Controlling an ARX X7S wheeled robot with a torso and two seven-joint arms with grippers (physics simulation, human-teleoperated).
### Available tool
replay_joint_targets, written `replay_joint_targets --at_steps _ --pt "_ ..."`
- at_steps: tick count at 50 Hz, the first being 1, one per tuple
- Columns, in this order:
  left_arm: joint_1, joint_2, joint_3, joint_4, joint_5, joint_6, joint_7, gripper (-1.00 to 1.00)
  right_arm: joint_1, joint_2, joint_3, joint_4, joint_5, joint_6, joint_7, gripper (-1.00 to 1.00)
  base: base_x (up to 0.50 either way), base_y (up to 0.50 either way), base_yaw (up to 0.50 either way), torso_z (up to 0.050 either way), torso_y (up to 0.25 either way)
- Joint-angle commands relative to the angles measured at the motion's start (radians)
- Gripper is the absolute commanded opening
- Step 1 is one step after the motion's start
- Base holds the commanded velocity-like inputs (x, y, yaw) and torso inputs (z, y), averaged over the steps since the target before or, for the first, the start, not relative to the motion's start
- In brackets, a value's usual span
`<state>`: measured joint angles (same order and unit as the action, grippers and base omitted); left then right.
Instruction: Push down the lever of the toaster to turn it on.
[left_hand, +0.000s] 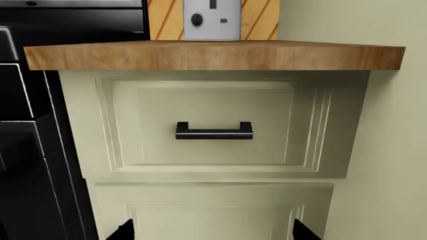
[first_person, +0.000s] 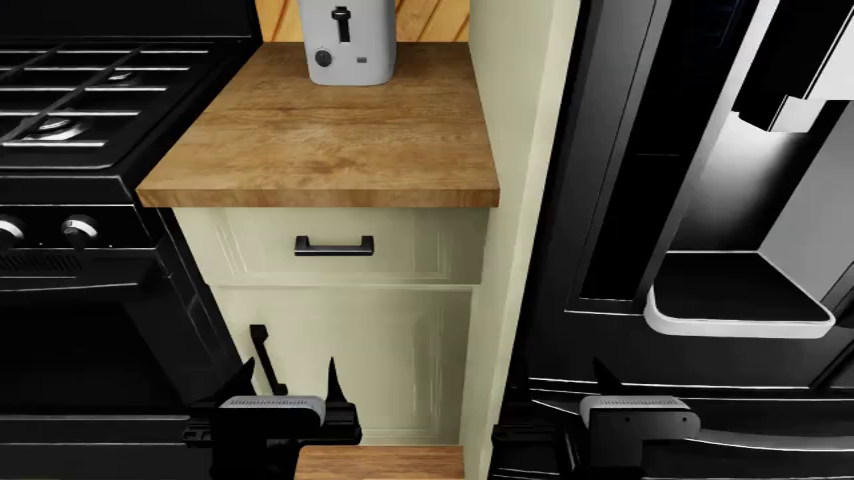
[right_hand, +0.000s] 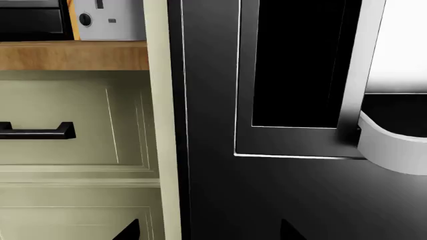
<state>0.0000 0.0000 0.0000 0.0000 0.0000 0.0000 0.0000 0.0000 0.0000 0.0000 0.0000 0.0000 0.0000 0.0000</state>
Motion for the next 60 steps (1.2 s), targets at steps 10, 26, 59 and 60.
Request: replay_joint_targets --at_steps 10,26,59,60 --pt "0.006 -0.043 0.056 0.033 -0.050 -0.022 -0.042 1.00 0.001 0.040 -0.047 0.005 0.056 -0.003 0.052 1.00 0.00 0.00 0.00 0.000 0.000" --pt "0.010 -0.071 0.084 0.026 -0.078 -0.001 -0.069 1.00 -0.001 0.068 -0.086 0.005 0.065 0.009 0.090 1.00 0.00 0.33 0.00 0.000 0.000" --pt "0.019 -0.116 0.126 0.090 -0.121 -0.043 -0.107 1.00 0.005 0.103 -0.152 -0.015 0.095 0.021 0.122 1.00 0.00 0.50 0.00 0.000 0.000" --pt "0.019 -0.116 0.126 0.090 -0.121 -0.043 -0.107 1.00 0.006 0.104 -0.153 -0.015 0.096 0.021 0.123 1.00 0.00 0.50 0.00 0.000 0.000"
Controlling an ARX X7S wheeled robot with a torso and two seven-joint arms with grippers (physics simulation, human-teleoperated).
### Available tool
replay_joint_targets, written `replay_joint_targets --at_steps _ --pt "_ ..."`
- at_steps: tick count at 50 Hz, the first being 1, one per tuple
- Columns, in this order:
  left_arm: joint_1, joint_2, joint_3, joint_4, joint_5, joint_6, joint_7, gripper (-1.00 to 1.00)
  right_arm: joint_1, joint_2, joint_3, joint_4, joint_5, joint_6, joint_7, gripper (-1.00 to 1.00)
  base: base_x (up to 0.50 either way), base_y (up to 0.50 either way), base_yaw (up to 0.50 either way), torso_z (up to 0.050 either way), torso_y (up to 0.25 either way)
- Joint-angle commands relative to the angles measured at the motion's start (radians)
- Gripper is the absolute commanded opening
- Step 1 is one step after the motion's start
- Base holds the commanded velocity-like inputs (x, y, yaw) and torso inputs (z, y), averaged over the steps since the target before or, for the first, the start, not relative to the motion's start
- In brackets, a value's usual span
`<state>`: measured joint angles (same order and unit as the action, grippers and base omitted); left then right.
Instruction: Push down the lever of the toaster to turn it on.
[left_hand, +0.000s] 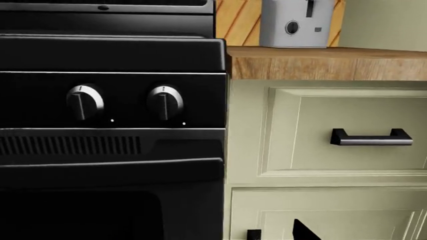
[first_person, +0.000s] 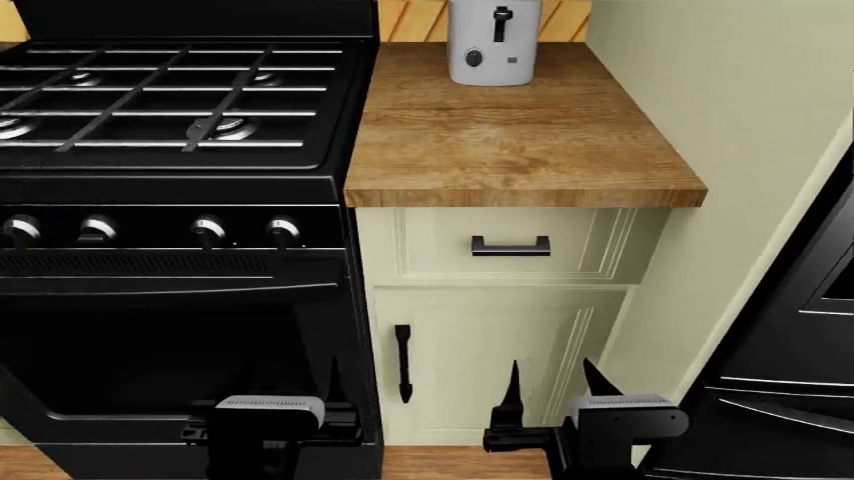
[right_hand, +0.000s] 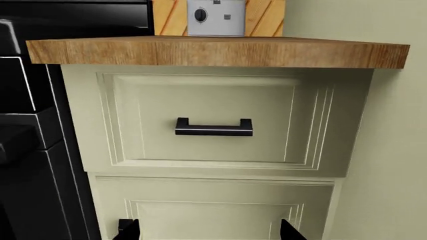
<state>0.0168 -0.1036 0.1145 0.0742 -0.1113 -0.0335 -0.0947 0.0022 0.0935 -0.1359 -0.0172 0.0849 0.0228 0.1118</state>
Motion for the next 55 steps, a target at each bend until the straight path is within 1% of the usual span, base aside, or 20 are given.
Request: replay_joint_targets --at_steps 1,5,8,10,11,12,14,18,22,26,30,36,40,45,51,55 --pt "0.002 -0.014 0.012 0.018 -0.010 -0.012 -0.014 1.00 0.004 0.011 -0.019 0.002 0.012 -0.001 0.012 1.00 0.00 0.50 0.00 0.000 0.000" --pt "-0.001 -0.019 0.015 0.016 -0.020 -0.016 -0.013 1.00 0.010 0.015 -0.023 0.004 0.014 -0.003 0.018 1.00 0.00 0.46 0.00 0.000 0.000" --pt "-0.006 -0.023 0.019 0.023 -0.032 -0.040 -0.009 1.00 0.026 0.018 -0.024 -0.006 0.016 0.013 0.024 1.00 0.00 0.00 0.00 0.000 0.000" --pt "-0.019 -0.033 0.017 0.061 -0.045 -0.089 -0.009 1.00 0.049 0.022 -0.027 -0.023 0.015 0.036 0.027 1.00 0.00 0.00 0.00 0.000 0.000" --pt "-0.019 -0.033 0.017 0.061 -0.045 -0.089 -0.009 1.00 0.063 0.026 -0.028 -0.032 0.014 0.051 0.028 1.00 0.00 0.00 0.00 0.000 0.000" --pt "-0.036 -0.048 0.017 0.108 -0.062 -0.149 -0.001 1.00 0.075 0.028 -0.029 -0.042 0.014 0.067 0.029 1.00 0.00 0.00 0.00 0.000 0.000" --pt "-0.062 -0.065 0.014 0.143 -0.082 -0.209 0.009 1.00 0.101 0.034 -0.030 -0.059 0.016 0.095 0.028 1.00 0.00 0.00 0.00 0.000 0.000" --pt "-0.150 -0.103 -0.002 0.207 -0.136 -0.367 0.027 1.00 0.175 0.048 -0.026 -0.091 0.034 0.172 0.018 1.00 0.00 0.00 0.00 0.000 0.000" --pt "-0.241 -0.132 -0.022 0.230 -0.181 -0.479 0.039 1.00 0.243 0.057 -0.008 -0.112 0.064 0.242 0.013 1.00 0.00 0.00 0.00 0.000 0.000" --pt "-0.363 -0.156 -0.041 0.260 -0.225 -0.603 0.042 1.00 0.342 0.071 0.002 -0.144 0.087 0.340 0.009 1.00 0.00 0.00 0.00 0.000 0.000" --pt "-0.489 -0.180 -0.036 0.264 -0.241 -0.662 0.059 1.00 0.449 0.084 0.001 -0.136 0.097 0.409 -0.003 1.00 0.00 0.00 0.00 0.000 0.000" --pt "-0.673 -0.203 -0.042 0.207 -0.264 -0.763 0.073 1.00 0.585 0.102 0.011 -0.073 0.114 0.467 -0.025 1.00 0.00 0.00 0.00 0.000 0.000" --pt "-0.778 -0.214 -0.037 0.119 -0.258 -0.786 0.085 1.00 0.674 0.112 0.023 0.023 0.127 0.477 -0.048 1.00 0.00 0.00 0.00 0.000 0.000" --pt "-0.888 -0.212 -0.023 -0.035 -0.224 -0.752 0.091 1.00 0.761 0.122 0.028 0.128 0.123 0.460 -0.062 1.00 0.00 0.00 0.00 0.000 0.000" --pt "-0.992 -0.201 0.000 -0.183 -0.191 -0.710 0.098 1.00 0.858 0.127 0.013 0.254 0.108 0.434 -0.083 1.00 0.00 0.00 0.00 0.000 0.000" --pt "-1.019 -0.199 -0.002 -0.222 -0.184 -0.692 0.095 1.00 0.883 0.132 0.010 0.269 0.107 0.438 -0.086 1.00 0.00 0.00 0.00 0.000 0.000"
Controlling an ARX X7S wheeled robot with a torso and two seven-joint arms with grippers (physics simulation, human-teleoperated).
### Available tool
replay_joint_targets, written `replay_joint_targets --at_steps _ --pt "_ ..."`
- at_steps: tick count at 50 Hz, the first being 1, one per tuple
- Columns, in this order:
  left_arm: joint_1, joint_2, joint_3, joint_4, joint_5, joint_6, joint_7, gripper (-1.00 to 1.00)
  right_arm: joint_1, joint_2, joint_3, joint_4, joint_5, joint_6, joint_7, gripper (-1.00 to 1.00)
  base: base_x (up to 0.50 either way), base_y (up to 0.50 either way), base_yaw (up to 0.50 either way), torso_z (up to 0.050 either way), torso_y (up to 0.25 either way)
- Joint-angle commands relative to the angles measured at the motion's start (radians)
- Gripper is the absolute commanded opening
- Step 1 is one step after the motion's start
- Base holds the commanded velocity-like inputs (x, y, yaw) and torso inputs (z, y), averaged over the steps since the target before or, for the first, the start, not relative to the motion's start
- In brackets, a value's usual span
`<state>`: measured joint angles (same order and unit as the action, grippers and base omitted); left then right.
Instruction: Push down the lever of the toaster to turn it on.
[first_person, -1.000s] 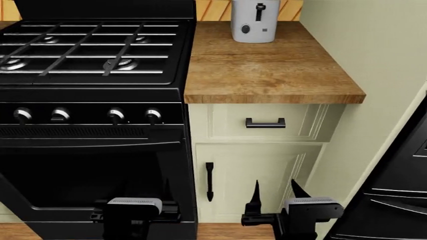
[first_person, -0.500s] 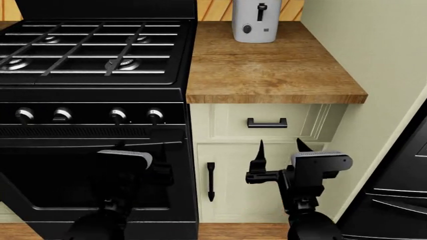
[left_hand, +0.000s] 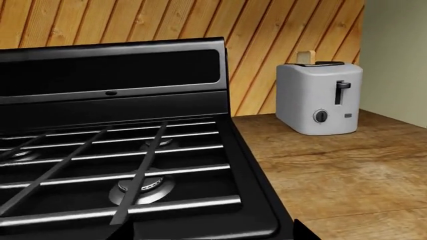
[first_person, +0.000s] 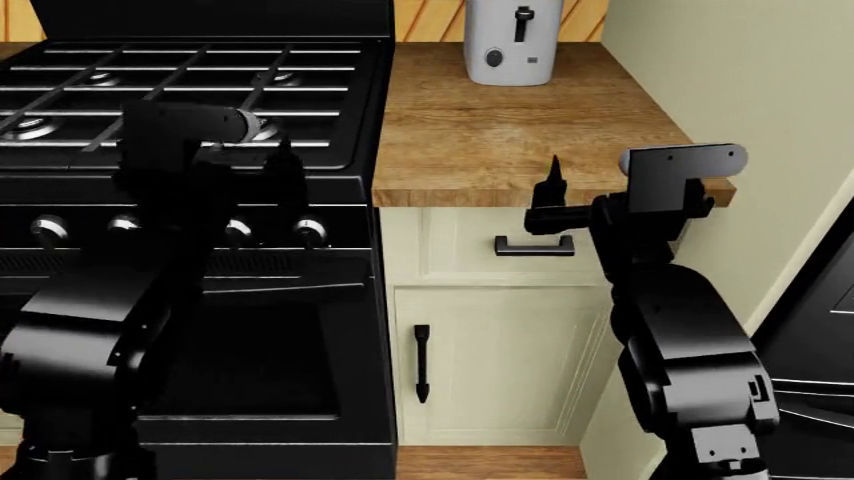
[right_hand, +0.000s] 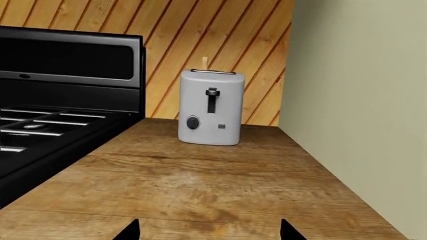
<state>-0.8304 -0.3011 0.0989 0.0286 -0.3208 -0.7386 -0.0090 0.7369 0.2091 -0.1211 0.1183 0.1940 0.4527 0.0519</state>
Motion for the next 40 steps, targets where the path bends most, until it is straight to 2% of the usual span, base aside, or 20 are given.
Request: replay_joint_targets --at_steps 1,7,40 --pt "-0.172 -0.002 0.012 -0.177 0.024 0.012 0.008 1.00 0.150 0.018 -0.006 0.131 -0.002 0.011 -0.027 1.00 0.00 0.00 0.00 0.000 0.000" --pt "-0.157 -0.007 0.004 -0.157 0.015 0.004 0.007 1.00 0.146 0.021 -0.016 0.122 -0.005 0.025 -0.025 1.00 0.07 0.00 0.00 0.000 0.000" --pt "-0.139 -0.020 0.014 -0.083 -0.007 -0.035 0.001 1.00 0.140 0.017 -0.040 0.130 0.000 0.016 -0.018 1.00 0.26 0.00 0.00 0.000 0.000"
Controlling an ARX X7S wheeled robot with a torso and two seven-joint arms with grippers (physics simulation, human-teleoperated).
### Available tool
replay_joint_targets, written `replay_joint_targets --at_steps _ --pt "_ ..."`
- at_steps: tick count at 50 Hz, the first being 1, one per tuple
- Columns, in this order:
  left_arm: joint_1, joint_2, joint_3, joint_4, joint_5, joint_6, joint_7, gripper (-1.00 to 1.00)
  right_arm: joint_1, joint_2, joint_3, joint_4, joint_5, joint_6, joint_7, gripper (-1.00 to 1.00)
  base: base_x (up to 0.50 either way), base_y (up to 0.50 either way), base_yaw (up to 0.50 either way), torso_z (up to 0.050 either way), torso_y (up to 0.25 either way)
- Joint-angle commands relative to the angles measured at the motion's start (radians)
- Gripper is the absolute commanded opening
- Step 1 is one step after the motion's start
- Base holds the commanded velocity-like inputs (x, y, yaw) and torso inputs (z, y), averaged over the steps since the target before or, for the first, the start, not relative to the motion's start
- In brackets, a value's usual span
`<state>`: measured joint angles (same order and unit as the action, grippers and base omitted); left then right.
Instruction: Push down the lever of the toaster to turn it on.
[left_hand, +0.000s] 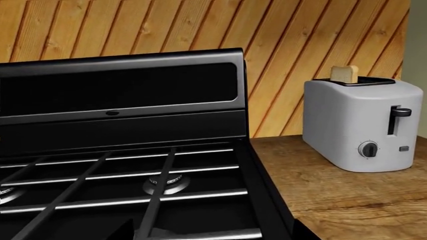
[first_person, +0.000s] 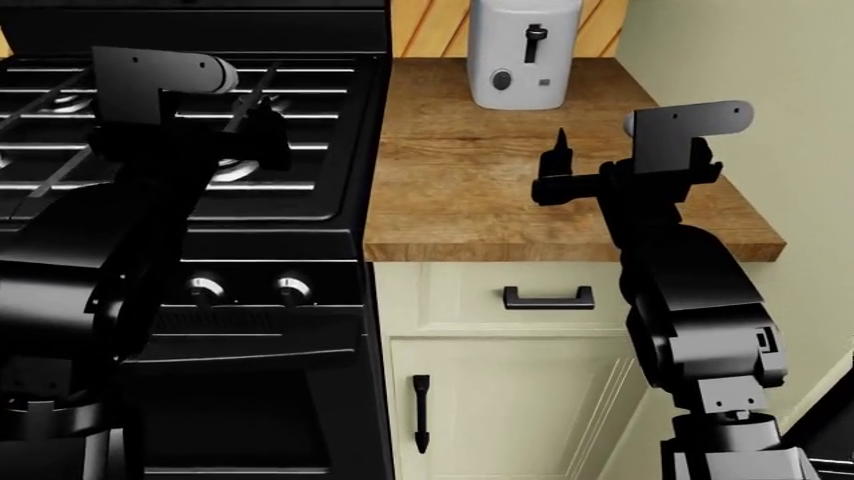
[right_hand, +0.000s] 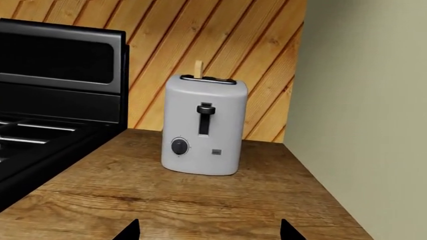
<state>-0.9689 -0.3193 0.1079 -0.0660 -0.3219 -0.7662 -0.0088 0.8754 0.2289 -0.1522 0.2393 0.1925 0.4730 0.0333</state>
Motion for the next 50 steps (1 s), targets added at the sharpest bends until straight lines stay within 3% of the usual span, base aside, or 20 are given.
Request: replay_joint_targets --at_steps 1,50 --pt "0.001 -0.002 0.005 0.013 -0.006 -0.008 0.000 1.00 0.001 -0.003 -0.010 0.007 0.002 -0.003 0.001 1.00 0.27 0.00 0.00 0.000 0.000" --pt "-0.003 0.001 0.025 0.022 -0.023 -0.009 -0.004 1.00 -0.001 0.005 -0.018 0.029 0.021 -0.022 0.009 1.00 0.26 0.00 0.00 0.000 0.000"
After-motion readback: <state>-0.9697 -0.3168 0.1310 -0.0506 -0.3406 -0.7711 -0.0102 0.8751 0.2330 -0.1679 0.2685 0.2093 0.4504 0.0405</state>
